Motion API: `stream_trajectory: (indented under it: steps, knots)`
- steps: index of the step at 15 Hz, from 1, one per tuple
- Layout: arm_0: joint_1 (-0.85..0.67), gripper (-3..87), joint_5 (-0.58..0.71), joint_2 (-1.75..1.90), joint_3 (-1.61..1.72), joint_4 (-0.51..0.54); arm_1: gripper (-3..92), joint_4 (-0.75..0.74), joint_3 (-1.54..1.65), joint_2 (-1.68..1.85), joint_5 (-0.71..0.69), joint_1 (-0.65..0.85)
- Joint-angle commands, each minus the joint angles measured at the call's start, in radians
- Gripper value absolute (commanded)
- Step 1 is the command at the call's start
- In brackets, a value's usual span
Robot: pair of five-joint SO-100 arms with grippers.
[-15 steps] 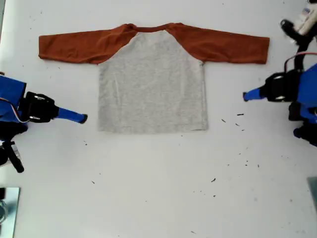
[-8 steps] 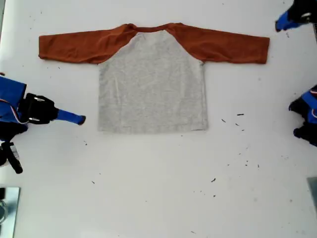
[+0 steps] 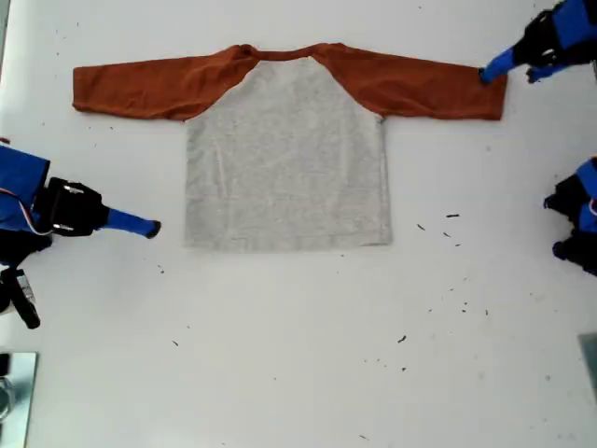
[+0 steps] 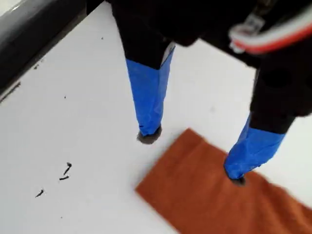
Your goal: Fold t shirt
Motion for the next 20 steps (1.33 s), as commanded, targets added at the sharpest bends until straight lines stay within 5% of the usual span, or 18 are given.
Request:
stream_trajectory:
  steps: [1, 2, 3, 4, 11, 14, 16, 18, 20]
  knots:
    - [-0.014, -0.3, 0.012, 0.006, 0.011, 0.003, 27.3, -0.239, 0.081, -0.097, -0.035, 0.011]
    - [-0.017, -0.3, 0.014, 0.006, 0.011, 0.003, 24.6, -0.328, 0.114, -0.152, -0.043, 0.008]
    - [-0.018, -0.3, 0.014, 0.006, 0.011, 0.003, 8.2, -0.393, 0.135, -0.189, -0.040, 0.006]
    - [-0.018, -0.3, 0.014, 0.006, 0.011, 0.003, 3.3, -0.416, 0.146, -0.193, -0.025, 0.006]
    - [-0.018, -0.3, 0.008, 0.006, 0.011, 0.003, 3.3, -0.083, -0.049, 0.258, -0.012, -0.100]
    - [-0.020, -0.3, 0.008, 0.006, 0.011, 0.003, 3.3, -0.043, -0.123, 0.307, 0.112, -0.374]
    - [-0.018, -0.3, 0.008, 0.006, 0.011, 0.003, 3.4, -0.092, -0.275, 0.222, 0.267, -0.738]
    - [-0.023, -0.3, 0.008, 0.006, 0.011, 0.003, 24.2, -0.110, -0.584, 0.009, 0.331, -1.046]
    - [-0.031, -0.3, 0.008, 0.006, 0.011, 0.003, 21.4, -0.048, -0.686, -0.049, 0.374, -1.091]
